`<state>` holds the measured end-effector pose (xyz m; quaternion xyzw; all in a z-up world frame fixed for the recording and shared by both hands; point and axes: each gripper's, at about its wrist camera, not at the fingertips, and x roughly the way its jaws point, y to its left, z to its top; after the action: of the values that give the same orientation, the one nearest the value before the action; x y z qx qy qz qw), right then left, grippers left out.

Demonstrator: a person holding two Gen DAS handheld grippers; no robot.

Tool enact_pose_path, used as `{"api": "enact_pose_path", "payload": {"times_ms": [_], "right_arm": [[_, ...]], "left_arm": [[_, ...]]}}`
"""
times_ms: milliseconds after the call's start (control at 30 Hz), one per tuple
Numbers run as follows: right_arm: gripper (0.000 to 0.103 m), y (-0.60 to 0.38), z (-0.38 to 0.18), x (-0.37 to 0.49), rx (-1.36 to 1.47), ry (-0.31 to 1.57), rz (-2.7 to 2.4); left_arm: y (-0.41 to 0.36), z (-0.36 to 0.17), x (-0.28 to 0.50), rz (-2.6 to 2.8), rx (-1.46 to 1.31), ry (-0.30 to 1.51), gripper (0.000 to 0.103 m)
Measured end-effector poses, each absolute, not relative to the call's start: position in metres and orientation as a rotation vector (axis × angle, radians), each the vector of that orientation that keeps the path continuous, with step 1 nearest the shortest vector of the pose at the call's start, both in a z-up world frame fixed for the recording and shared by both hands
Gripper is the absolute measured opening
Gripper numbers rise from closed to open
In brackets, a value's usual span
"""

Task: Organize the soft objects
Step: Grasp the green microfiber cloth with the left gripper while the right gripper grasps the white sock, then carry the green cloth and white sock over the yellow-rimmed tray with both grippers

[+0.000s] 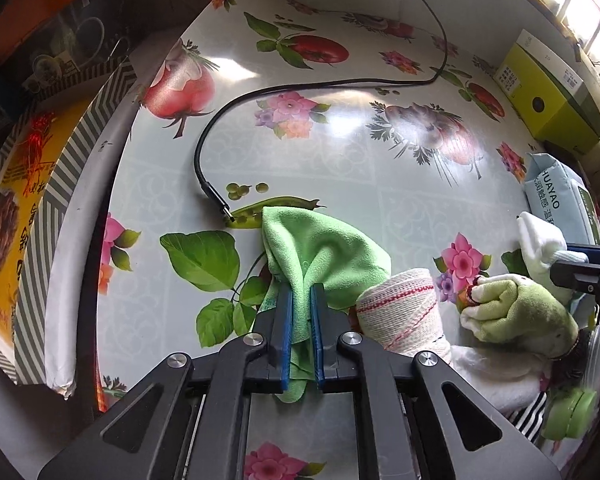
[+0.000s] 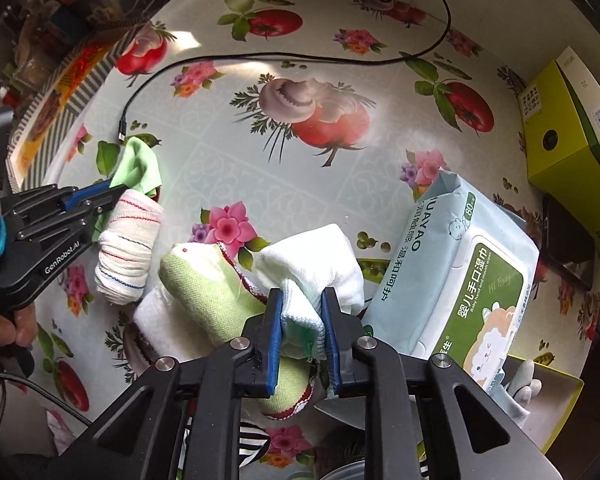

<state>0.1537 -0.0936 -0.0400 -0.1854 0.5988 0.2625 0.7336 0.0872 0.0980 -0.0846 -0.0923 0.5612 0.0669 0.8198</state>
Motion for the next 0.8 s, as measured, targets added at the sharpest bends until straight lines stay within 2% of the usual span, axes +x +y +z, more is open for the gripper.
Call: {"api": "enact_pose_path", "payload": {"times_ms": [400, 800], "right_arm": [[0.017, -0.112, 0.017, 0.132, -0.257, 1.209, 0.646], [0.017, -0.144, 0.048, 0.095, -0.169, 1.161, 0.661]], "left_arm": [[0.129, -0.038, 0.047, 0.198, -0.362, 1.121, 0.008], [0.081, 0.007, 0.029, 0.100, -0.353, 1.087, 0.008]]}}
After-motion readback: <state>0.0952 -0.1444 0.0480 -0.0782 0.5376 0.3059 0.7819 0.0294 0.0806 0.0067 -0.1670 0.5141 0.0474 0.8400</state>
